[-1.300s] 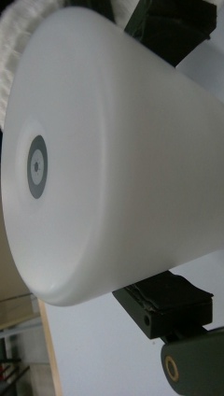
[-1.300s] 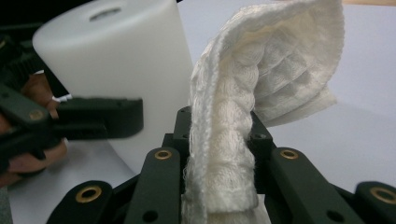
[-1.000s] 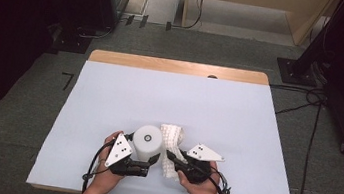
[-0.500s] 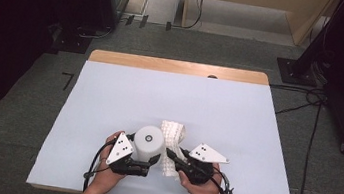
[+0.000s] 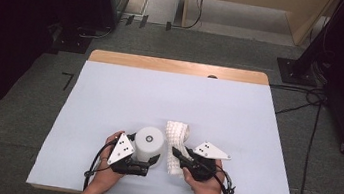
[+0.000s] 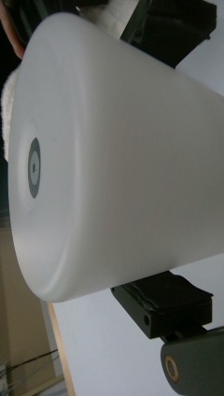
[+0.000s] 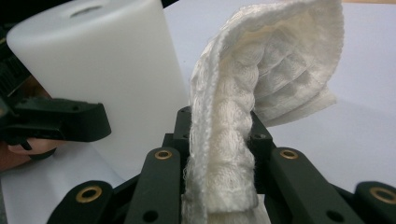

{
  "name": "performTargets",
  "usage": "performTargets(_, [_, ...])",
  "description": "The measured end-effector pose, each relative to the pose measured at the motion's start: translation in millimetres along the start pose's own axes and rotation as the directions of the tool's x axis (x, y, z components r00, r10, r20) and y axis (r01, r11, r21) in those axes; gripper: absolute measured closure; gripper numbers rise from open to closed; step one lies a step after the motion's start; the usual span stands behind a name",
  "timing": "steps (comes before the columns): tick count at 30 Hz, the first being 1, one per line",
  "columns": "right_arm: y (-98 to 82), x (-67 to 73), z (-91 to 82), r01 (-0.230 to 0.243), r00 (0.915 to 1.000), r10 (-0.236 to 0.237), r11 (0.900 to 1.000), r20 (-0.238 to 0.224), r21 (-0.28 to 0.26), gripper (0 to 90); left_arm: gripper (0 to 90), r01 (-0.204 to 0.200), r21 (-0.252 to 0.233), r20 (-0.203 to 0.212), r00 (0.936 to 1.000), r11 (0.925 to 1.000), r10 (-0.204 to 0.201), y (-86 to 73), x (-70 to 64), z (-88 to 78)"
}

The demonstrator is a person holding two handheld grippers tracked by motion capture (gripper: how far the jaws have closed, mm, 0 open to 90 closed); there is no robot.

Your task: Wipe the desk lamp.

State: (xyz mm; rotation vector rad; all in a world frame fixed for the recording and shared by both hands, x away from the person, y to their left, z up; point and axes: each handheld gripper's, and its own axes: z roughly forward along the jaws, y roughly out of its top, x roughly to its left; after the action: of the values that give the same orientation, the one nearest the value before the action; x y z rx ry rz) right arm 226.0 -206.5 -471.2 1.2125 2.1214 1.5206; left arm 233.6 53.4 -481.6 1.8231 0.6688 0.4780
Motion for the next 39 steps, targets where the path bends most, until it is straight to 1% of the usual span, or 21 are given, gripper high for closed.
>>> performTargets(1, [-0.1,-0.6,-0.3,-0.001,1.0000,0.001,1.000,0.002,-0.002,73.3,8.5,-0.006,-0.007,0.004,1.0000,1.0000,0.006,-1.7,0.6,0.3])
performTargets(5, [0.1,-1.7,-0.9,-0.001,1.0000,0.001,1.000,0.004,-0.004,73.2,8.2,0.005,-0.004,0.012,0.9999,1.0000,-0.005,-2.6,1.5,-1.5])
performTargets(7, [0.2,-1.9,-1.1,0.001,1.0000,-0.001,1.000,0.005,-0.004,73.3,5.1,0.017,-0.010,-0.008,0.9998,0.9998,-0.017,-1.6,-1.6,-3.5])
performTargets(8, [0.2,-2.3,-1.3,0.001,1.0000,-0.001,1.000,0.008,-0.006,73.2,2.0,0.029,-0.017,-0.014,0.9995,0.9994,-0.029,-0.2,-3.0,-4.3])
performTargets(10, [0.3,-2.9,-1.7,0.000,1.0000,0.000,1.000,0.010,-0.007,73.2,0.0,0.062,-0.028,-0.043,0.9971,0.9977,-0.063,3.6,-5.5,-6.4])
performTargets(11, [0.3,-3.1,-1.9,-0.001,0.9999,0.001,1.000,0.010,-0.006,73.1,0.0,0.088,-0.037,-0.062,0.9940,0.9954,-0.090,5.7,-7.0,-6.6])
performTargets(13, [0.3,-3.5,-2.2,-0.002,0.9999,0.003,1.000,0.012,-0.007,73.2,0.0,0.120,-0.034,-0.118,0.9853,0.9921,-0.124,8.6,-12.4,-4.7])
performTargets(16, [0.0,-3.4,-1.7,-0.004,0.9999,0.004,1.000,0.012,-0.005,73.1,0.0,0.128,0.000,-0.197,0.9724,0.9918,-0.125,9.4,-22.9,2.2])
performTargets(18, [-0.6,-2.8,-0.7,-0.001,0.9999,0.001,1.000,0.012,-0.003,73.0,0.0,0.147,0.014,-0.221,0.9652,0.9890,-0.140,9.9,-27.8,6.6])
performTargets(19, [-1.1,-2.1,-0.1,-0.004,0.9999,0.004,1.000,0.012,-0.001,73.0,0.0,0.161,0.026,-0.242,0.9586,0.9866,-0.150,10.3,-29.9,8.6])
performTargets(21, [-2.2,-0.9,1.5,0.004,0.9999,-0.004,1.000,0.014,0.004,72.8,0.9,0.172,0.036,-0.268,0.9507,0.9844,-0.157,10.3,-29.9,9.3])
performTargets(22, [-2.6,-0.1,2.0,0.003,0.9999,-0.003,1.000,0.010,0.008,72.8,4.0,0.173,0.030,-0.266,0.9506,0.9844,-0.159,9.9,-29.4,9.0])
performTargets(26, [-3.2,1.4,3.2,0.004,1.0000,-0.004,1.000,0.007,0.011,72.9,7.9,0.166,0.032,-0.254,0.9552,0.9856,-0.153,10.5,-27.5,7.4])
performTargets(28, [-3.3,2.2,3.1,0.001,1.0000,-0.001,1.000,0.006,0.013,72.8,8.1,0.152,0.043,-0.233,0.9625,0.9874,-0.138,11.1,-24.9,6.5])
performTargets(29, [-3.3,2.4,3.2,0.001,1.0000,-0.001,1.000,0.006,0.012,72.8,8.1,0.149,0.043,-0.210,0.9681,0.9879,-0.137,11.2,-22.2,5.5])
performTargets(30, [-3.3,3.0,3.4,0.001,1.0000,-0.001,1.000,0.005,0.010,72.7,8.1,0.151,0.036,-0.196,0.9704,0.9879,-0.141,11.4,-20.1,4.3])
performTargets(31, [-3.2,2.9,3.7,0.004,1.0000,-0.004,1.000,0.005,0.007,72.5,8.2,0.161,0.015,-0.154,0.9756,0.9869,-0.157,12.3,-14.6,1.1])
performTargets(32, [-3.2,3.2,4.0,-0.002,1.0000,0.002,1.000,0.003,0.006,72.3,8.2,0.172,0.002,-0.122,0.9777,0.9850,-0.171,13.1,-10.2,-1.4])
performTargets(33, [-3.3,3.3,4.3,-0.005,1.0000,0.005,1.000,0.002,0.006,72.2,8.3,0.193,-0.028,-0.071,0.9784,0.9808,-0.194,14.5,-2.7,-5.9])
performTargets(35, [-3.2,4.1,4.3,-0.010,0.9999,0.010,1.000,0.001,0.009,72.1,8.3,0.203,-0.068,-0.010,0.9789,0.9768,-0.204,16.7,7.4,-13.3])
performTargets(39, [-0.3,7.5,1.7,-0.010,1.0000,0.010,1.000,0.001,-0.007,72.1,8.4,0.167,-0.095,0.020,0.9860,0.9814,-0.166,19.5,14.9,-22.3])
